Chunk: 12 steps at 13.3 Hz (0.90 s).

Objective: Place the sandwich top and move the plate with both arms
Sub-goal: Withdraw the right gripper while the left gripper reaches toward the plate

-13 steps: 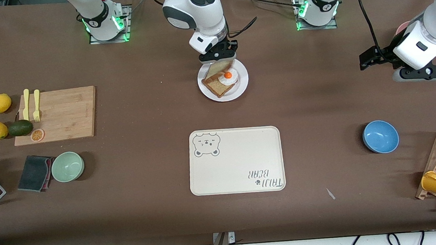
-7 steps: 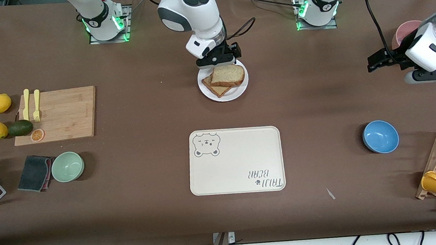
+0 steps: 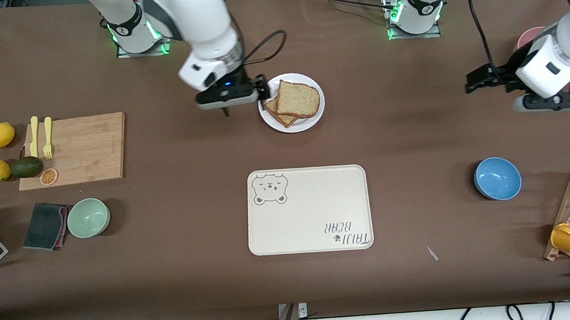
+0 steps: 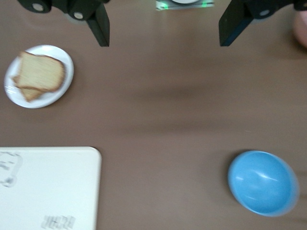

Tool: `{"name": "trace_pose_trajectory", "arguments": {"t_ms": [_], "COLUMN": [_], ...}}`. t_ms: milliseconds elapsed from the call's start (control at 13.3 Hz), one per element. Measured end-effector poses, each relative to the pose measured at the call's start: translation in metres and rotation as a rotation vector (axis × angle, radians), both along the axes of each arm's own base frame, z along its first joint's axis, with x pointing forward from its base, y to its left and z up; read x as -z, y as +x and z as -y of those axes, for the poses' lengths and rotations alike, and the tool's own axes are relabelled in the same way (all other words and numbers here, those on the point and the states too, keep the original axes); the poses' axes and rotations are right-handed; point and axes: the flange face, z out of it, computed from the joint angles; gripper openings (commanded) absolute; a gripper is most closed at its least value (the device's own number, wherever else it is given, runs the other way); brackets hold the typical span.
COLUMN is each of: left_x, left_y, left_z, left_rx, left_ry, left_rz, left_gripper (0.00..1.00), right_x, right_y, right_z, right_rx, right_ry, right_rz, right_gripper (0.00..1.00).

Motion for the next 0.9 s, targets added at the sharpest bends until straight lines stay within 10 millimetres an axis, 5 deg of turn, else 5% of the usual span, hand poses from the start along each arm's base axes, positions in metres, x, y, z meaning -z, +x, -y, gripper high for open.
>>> {"name": "trace_pose_trajectory", "arguments": {"t_ms": [225, 526, 901], "left_x": [0.049, 0.122, 0.194], "left_y": [0.016, 0.036, 0.034], "left_z": [0.024, 0.063, 0.104], "left_rx": [-0.025, 0.041, 0.179], "left_ry": [-0.198, -0.405, -0.561], "left_rz": [-0.113, -0.204, -0.264], "left_gripper": [1.00, 1.00, 1.00], "right_x": [-0.030, -0.026, -0.045], "right_y": [0.039, 0.070, 0.070], "right_z": [0.106, 0.234, 0.331], "right_rx": [-0.021, 0.053, 0.099], "right_ry": [-0.036, -0.023, -0.062], "right_rz": [-0.047, -0.200, -0.230], "right_gripper": [1.00, 1.00, 1.00]}}
